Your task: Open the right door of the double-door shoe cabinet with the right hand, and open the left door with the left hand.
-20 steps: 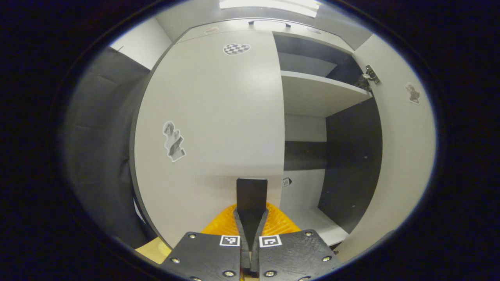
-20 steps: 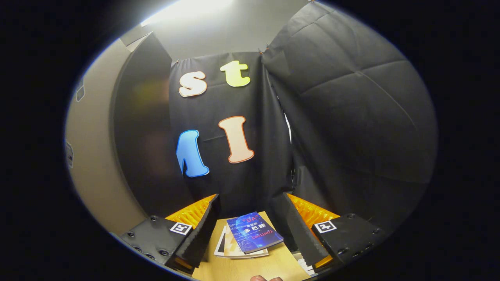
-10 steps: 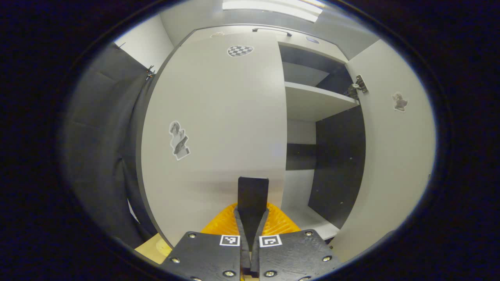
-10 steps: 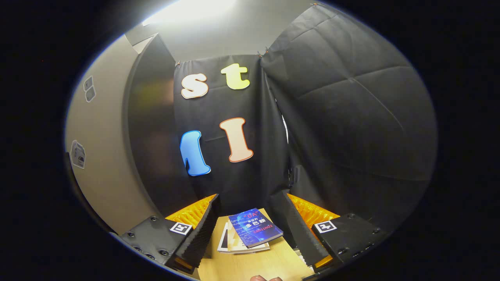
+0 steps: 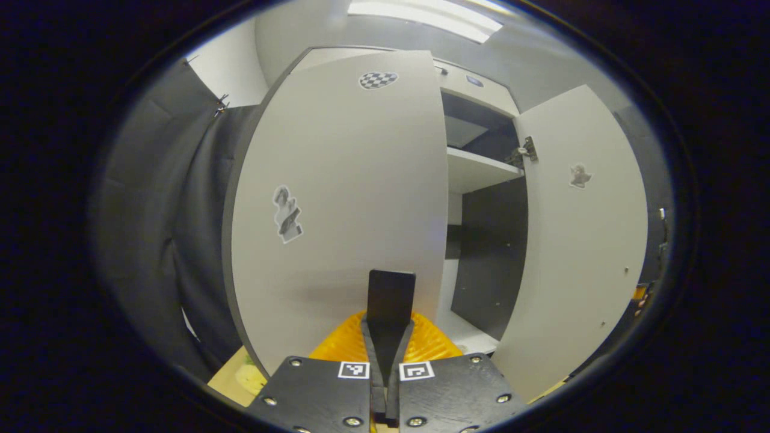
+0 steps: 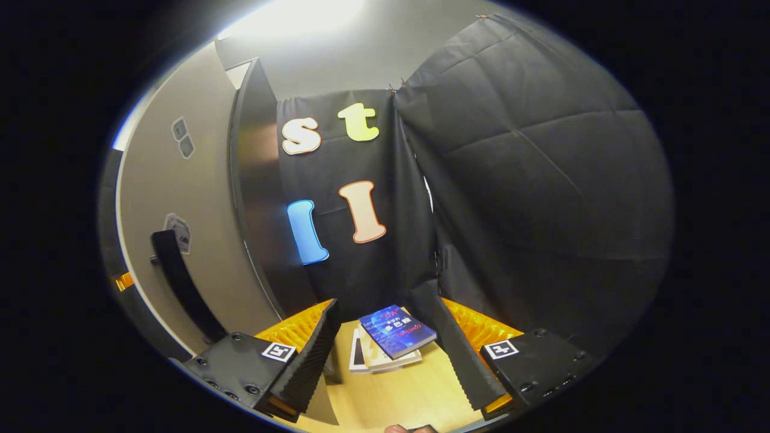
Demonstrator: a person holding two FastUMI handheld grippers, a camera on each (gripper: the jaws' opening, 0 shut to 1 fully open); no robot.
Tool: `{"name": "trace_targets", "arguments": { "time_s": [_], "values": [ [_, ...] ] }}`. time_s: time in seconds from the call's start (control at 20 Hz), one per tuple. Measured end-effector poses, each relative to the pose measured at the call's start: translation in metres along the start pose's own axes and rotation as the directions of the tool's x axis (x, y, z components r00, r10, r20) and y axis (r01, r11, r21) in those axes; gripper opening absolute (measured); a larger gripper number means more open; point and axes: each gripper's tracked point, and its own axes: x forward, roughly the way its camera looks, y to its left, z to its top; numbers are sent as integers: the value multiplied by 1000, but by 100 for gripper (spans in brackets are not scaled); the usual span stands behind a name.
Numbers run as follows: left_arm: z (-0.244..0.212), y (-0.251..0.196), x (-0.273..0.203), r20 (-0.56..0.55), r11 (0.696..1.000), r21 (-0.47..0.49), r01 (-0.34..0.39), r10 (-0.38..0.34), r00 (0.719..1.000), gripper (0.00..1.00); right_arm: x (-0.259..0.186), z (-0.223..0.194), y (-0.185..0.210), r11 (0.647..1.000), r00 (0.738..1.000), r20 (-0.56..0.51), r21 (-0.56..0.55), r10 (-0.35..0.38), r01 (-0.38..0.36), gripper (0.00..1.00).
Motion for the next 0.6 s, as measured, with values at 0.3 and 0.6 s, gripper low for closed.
{"name": "trace_targets", "arguments": {
  "time_s": [0.3, 0.6],
  "values": [
    [3, 3, -6, 10, 996, 14, 89, -89, 996, 3, -59, -6, -4, 998, 998, 23, -21, -65, 65, 98],
    [4, 8, -5, 20, 995, 17, 96, -96, 995, 4, -95, -18, -1, 995, 995, 20, -13, -96, 96, 98]
  ]
}}
